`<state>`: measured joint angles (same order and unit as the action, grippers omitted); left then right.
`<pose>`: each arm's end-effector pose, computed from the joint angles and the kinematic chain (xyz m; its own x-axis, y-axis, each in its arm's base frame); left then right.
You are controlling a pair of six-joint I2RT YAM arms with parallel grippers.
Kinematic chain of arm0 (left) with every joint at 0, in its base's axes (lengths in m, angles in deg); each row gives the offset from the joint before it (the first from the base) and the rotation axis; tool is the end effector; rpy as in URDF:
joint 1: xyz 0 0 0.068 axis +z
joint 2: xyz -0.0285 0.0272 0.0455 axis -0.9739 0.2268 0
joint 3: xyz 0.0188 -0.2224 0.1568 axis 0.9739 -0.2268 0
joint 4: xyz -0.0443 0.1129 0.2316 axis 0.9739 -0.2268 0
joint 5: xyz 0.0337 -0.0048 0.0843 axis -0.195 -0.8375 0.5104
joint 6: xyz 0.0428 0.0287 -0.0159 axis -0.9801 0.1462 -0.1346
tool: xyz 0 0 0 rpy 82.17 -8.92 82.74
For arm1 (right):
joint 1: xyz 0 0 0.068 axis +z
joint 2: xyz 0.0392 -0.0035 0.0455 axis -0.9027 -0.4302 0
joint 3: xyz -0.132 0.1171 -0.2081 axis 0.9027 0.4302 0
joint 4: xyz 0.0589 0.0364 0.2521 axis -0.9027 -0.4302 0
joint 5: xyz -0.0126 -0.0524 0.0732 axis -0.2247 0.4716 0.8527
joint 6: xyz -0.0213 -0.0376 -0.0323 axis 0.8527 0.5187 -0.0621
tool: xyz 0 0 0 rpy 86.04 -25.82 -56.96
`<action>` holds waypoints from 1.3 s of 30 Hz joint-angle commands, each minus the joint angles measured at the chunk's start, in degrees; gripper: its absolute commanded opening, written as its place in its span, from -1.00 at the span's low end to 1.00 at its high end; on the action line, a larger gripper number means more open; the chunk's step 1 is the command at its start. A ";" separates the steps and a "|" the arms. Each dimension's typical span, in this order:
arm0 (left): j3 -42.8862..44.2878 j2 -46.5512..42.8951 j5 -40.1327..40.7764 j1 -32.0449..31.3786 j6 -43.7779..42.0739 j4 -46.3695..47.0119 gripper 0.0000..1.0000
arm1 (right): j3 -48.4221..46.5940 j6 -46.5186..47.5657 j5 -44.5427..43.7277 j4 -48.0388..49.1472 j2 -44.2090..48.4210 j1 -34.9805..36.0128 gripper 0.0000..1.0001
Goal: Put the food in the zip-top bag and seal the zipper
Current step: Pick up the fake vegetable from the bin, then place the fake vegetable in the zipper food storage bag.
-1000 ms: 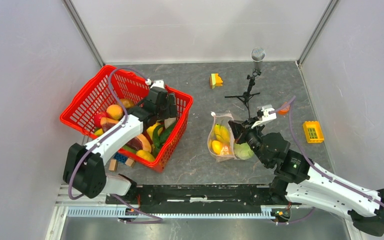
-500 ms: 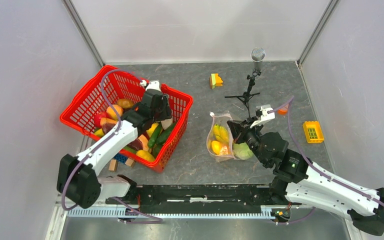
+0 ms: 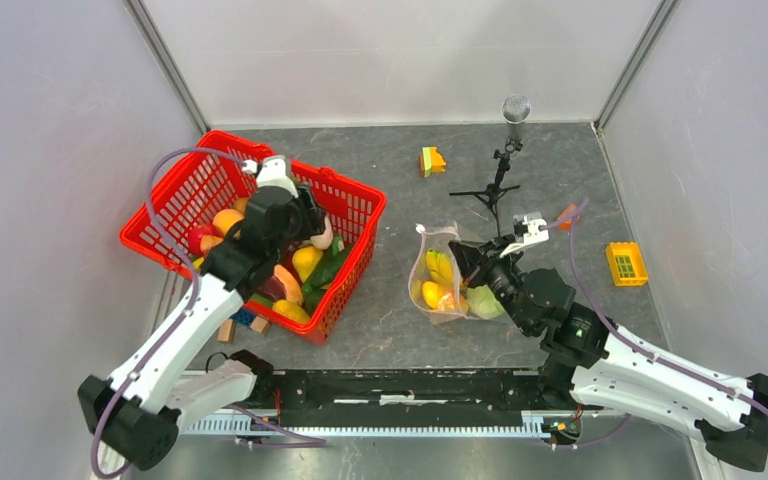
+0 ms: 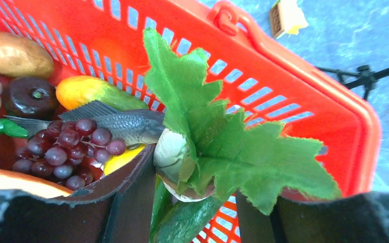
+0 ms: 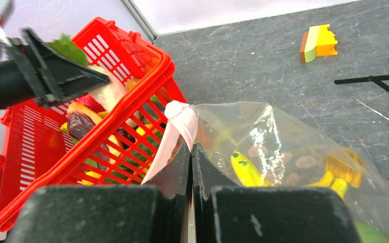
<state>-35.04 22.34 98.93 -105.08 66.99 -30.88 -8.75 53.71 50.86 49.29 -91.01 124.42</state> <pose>0.2049 -0.0974 0.3277 -0.4764 -0.2344 -0.8474 -0.0047 0.9645 -0.2642 0.1006 0.1355 0.3184 -0.2487 0.4352 -0.8653 -0.3911 0.7722 0.5008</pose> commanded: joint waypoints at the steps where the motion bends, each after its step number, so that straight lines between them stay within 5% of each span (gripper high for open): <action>1: -0.22 -7.51 -0.20 0.21 0.99 -1.49 -0.57 | 3.94 -2.01 1.47 5.15 3.49 0.15 -0.92; 9: -1.36 -16.20 -2.39 0.17 3.22 -3.13 -0.53 | 2.53 -0.78 7.00 -1.03 3.31 0.23 -0.92; 18: 2.23 -21.11 -15.78 0.13 7.08 -4.22 -0.50 | 7.63 -3.95 10.51 6.22 5.26 0.22 -0.94; 28: -2.17 -23.60 -34.43 0.01 19.89 11.63 -0.47 | 1.15 -2.69 5.52 2.79 0.90 0.22 -0.97; 39: 2.52 -12.63 -35.29 -2.64 18.92 19.56 -0.45 | -28.64 3.69 -14.26 -33.17 -16.15 1.14 -1.00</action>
<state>-36.35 4.79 66.47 -105.56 84.10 -19.43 -28.09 54.30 47.01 30.30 -102.88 125.25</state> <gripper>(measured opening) 0.582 0.010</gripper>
